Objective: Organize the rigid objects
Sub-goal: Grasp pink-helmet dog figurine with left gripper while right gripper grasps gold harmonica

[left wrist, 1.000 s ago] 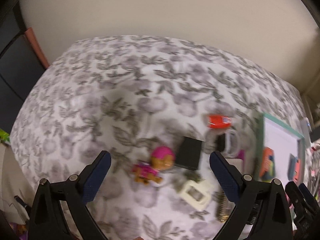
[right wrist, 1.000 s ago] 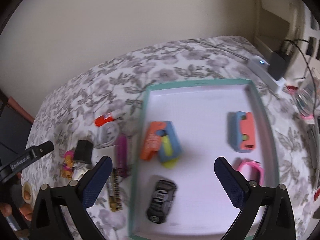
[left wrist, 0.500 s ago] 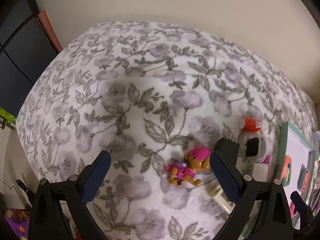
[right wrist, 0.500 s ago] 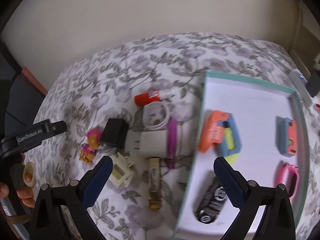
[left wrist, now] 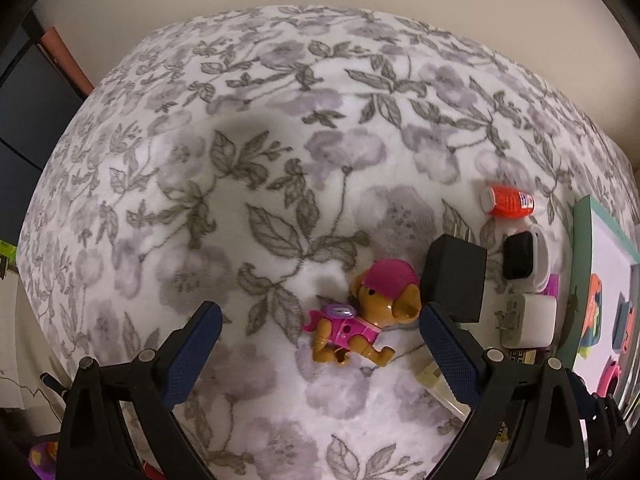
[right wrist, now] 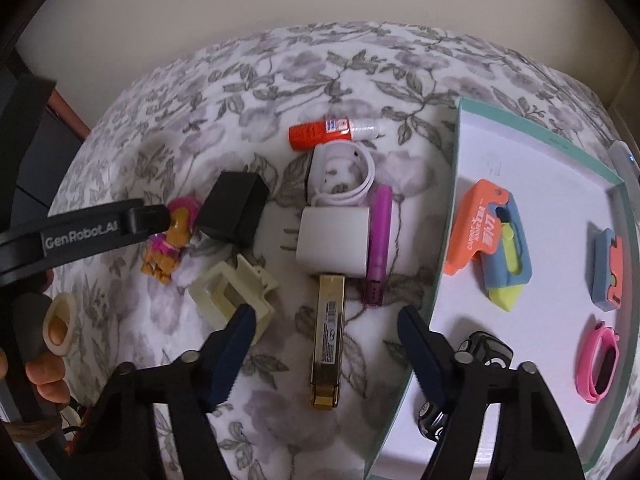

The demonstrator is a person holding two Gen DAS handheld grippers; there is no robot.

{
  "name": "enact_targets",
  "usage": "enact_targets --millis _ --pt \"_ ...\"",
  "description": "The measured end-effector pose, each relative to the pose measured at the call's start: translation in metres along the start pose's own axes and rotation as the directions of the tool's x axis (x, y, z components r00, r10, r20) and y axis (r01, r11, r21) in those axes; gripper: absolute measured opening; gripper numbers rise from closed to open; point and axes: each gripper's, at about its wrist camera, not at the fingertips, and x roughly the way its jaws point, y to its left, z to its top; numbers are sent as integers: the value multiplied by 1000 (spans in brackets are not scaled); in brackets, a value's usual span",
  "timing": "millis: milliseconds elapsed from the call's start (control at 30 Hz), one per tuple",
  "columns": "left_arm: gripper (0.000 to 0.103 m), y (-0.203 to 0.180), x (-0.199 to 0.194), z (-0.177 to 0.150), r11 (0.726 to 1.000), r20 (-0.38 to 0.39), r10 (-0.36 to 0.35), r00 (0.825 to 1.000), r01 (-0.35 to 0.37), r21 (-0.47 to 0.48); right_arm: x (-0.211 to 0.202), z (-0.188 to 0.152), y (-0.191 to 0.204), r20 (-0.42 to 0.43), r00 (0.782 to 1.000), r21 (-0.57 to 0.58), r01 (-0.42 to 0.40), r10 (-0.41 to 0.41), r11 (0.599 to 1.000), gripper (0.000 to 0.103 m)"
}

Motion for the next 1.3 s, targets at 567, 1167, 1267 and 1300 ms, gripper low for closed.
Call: enact_targets --millis 567,1167,1267,1300 --pt "70 -17 30 -4 999 -32 10 999 -9 45 28 -7 9 -72 994 -60 76 -80 995 48" --pt "59 -28 37 -8 997 -31 11 999 -8 72 34 -10 17 -54 992 -58 109 -112 992 36" --pt "59 -30 37 -8 997 -36 12 999 -10 70 34 -8 10 -56 994 -29 93 -94 995 28" --pt "59 -29 38 -7 998 -40 9 999 -6 65 34 -8 9 -57 994 -26 91 -92 996 26"
